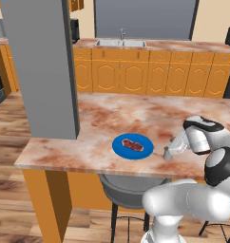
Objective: Retrieve the shaker from the cabinet and place it next the steak on a plate on the dining table.
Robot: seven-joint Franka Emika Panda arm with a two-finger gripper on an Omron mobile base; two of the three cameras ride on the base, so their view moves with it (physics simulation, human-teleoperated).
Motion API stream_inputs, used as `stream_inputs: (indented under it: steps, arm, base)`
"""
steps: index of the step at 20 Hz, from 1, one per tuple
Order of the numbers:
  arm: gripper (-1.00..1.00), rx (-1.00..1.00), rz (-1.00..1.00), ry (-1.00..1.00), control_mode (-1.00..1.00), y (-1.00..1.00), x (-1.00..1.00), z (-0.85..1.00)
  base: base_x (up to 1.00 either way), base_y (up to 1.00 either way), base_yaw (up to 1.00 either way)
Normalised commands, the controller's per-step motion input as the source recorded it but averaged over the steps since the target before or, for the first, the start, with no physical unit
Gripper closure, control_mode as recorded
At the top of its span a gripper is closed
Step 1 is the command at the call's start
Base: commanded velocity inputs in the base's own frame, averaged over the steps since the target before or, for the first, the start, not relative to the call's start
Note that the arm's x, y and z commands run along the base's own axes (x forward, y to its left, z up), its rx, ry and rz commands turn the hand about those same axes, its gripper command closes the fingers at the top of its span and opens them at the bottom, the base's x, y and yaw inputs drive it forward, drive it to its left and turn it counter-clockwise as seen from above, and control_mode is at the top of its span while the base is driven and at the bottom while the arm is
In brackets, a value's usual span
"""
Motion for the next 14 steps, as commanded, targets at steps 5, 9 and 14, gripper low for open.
stream_inputs:
  steps: [5, 9, 14]
  arm:
    - [-1.0, 0.0, 0.0, -0.08, -1.0, -0.01, -0.21, 0.02]
    - [-1.0, 0.0, 0.0, -0.17, -1.0, 0.0, -0.4, 0.26]
    - [-1.0, 0.0, 0.02, -0.21, -1.0, 0.0, -0.09, 0.48]
  base:
    - [0.0, 0.0, 0.0]
    - [0.0, 0.0, 0.0]
    - [0.0, 0.0, 0.0]
